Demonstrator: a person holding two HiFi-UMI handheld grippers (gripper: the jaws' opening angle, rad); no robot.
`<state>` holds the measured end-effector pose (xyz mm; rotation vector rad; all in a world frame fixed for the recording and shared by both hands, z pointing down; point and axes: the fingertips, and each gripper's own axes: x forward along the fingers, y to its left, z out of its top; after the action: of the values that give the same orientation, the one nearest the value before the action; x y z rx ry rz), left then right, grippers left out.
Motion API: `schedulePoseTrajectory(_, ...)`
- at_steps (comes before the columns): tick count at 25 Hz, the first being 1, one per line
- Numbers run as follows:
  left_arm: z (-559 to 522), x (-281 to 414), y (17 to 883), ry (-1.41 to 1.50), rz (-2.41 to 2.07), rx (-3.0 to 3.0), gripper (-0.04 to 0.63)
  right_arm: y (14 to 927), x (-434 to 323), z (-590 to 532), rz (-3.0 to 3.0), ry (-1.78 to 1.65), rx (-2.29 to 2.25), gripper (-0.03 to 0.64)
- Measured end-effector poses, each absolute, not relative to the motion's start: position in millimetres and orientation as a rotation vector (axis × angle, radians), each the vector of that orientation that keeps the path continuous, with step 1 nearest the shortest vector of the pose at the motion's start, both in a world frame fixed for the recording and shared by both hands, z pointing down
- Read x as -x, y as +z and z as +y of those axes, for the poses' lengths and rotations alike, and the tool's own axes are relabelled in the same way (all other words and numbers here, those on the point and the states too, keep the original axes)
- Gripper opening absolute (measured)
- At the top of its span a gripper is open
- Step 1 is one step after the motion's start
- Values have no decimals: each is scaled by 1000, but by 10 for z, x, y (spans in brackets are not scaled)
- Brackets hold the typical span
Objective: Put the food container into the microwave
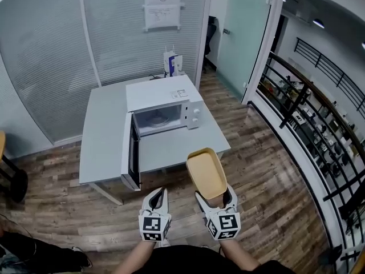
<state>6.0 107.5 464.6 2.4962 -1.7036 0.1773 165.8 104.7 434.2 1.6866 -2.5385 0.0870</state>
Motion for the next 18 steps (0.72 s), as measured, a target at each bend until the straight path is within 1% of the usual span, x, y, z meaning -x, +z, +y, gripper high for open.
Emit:
schedulePoseTrajectory(10,1055,315,4734,182,-1639,-2540,6,4511,-1196,1021,-2478,100,-1684,442)
schedulePoseTrajectory(18,1017,451,4839,181,-1638,-2508,6,4518,-1135,953,-2460,108,-1690,442)
